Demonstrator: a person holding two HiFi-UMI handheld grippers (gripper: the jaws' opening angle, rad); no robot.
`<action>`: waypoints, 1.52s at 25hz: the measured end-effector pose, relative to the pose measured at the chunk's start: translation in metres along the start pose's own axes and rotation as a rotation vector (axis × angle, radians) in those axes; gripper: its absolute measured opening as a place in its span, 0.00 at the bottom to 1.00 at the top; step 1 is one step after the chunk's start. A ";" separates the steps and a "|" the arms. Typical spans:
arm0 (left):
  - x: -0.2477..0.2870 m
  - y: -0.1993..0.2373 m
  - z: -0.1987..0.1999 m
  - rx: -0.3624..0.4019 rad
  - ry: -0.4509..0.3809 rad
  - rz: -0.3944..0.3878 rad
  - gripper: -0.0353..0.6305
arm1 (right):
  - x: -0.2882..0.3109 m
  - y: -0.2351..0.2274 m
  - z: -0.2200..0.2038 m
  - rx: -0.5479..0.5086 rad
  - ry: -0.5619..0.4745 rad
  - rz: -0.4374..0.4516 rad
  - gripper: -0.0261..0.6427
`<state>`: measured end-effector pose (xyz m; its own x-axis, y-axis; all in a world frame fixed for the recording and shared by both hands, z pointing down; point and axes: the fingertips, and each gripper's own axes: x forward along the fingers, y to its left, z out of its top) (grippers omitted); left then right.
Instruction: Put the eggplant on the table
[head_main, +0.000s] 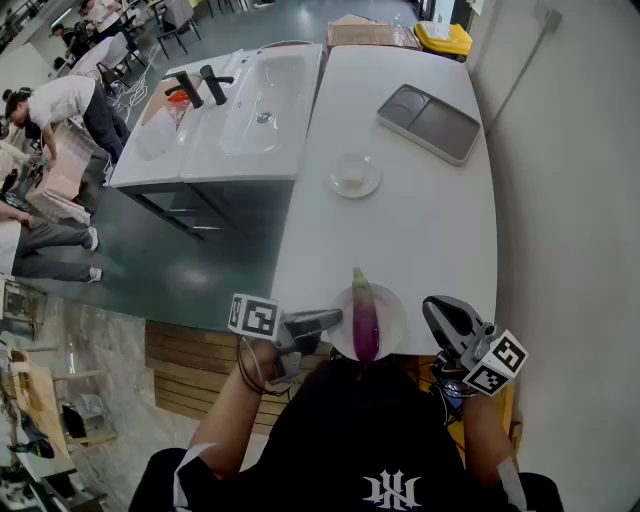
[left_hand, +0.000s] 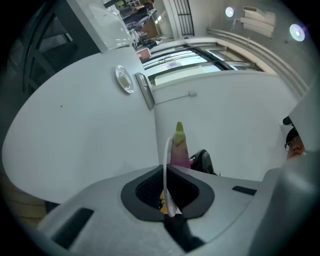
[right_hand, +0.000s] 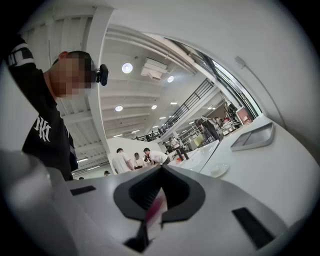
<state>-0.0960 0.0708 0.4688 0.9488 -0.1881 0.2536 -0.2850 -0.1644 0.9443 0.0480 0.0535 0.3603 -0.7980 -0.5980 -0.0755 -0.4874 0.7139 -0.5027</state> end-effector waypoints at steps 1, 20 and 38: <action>0.000 -0.002 0.000 0.000 -0.004 -0.006 0.07 | 0.000 0.000 0.001 -0.003 0.000 -0.002 0.04; 0.002 -0.014 0.013 -0.001 -0.029 -0.024 0.07 | 0.000 -0.045 -0.026 0.194 0.217 -0.149 0.24; 0.024 -0.010 0.055 0.005 -0.040 -0.010 0.07 | 0.018 -0.057 -0.069 0.556 0.392 -0.072 0.19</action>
<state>-0.0779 0.0150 0.4542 0.9455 -0.2247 0.2358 -0.2765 -0.1715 0.9456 0.0368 0.0266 0.4466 -0.8907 -0.3862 0.2396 -0.3734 0.3215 -0.8701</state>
